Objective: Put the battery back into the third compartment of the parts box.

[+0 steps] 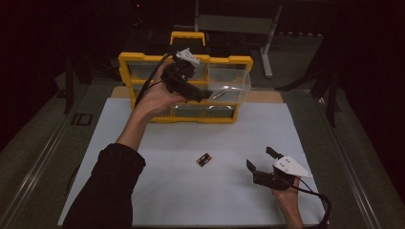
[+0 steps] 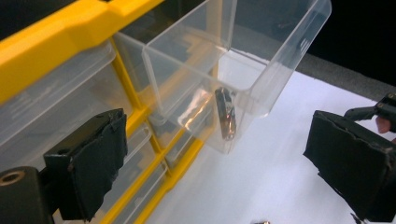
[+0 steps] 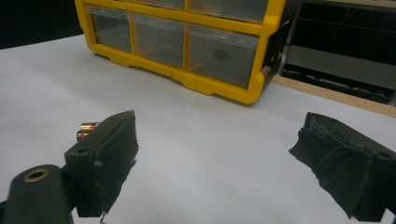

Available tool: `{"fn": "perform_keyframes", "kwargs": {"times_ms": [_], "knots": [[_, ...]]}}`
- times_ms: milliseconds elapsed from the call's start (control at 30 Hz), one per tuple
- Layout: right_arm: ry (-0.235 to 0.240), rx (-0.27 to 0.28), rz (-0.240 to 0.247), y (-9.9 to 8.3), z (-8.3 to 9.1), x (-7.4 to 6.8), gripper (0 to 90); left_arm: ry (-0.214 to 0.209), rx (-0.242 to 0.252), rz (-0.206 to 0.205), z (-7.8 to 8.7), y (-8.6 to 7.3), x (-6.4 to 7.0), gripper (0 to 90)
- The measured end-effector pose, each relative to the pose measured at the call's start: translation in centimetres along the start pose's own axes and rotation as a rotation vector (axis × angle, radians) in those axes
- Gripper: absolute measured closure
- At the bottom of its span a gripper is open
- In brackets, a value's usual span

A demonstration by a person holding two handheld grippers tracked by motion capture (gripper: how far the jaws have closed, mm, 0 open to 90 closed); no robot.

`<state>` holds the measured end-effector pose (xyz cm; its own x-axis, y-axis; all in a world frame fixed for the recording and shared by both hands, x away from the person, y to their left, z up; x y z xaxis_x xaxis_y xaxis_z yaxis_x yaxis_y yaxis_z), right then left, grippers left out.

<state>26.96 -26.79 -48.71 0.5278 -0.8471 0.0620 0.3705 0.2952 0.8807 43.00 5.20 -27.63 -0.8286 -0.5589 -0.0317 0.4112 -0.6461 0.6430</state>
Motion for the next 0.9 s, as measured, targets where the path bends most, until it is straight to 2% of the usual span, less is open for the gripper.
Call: {"fn": "perform_keyframes", "kwargs": {"times_ms": [200, 900], "knots": [[0.000, 0.001, 0.000, 0.0, 0.0, 0.0, 11.7, -0.006, -0.009, -0.004, 0.0, -0.4, 0.2, 5.9], [-0.001, 0.001, 0.000, 0.0, 0.0, 0.0, 11.7, -0.031, -0.058, -0.005, -1.7, -2.0, 0.6, 6.0]]}}
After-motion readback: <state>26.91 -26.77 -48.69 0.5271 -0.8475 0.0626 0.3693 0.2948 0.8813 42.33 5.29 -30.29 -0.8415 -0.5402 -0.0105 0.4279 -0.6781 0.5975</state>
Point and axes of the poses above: each handheld gripper's, and its own axes: z roughly backward along the jaws, y roughly out of its top, x roughly to its right, the point moved 1 cm from there along -z, roughly forward along the jaws, and after that the axes turned 12 degrees about -x, right-handed, at the moved point
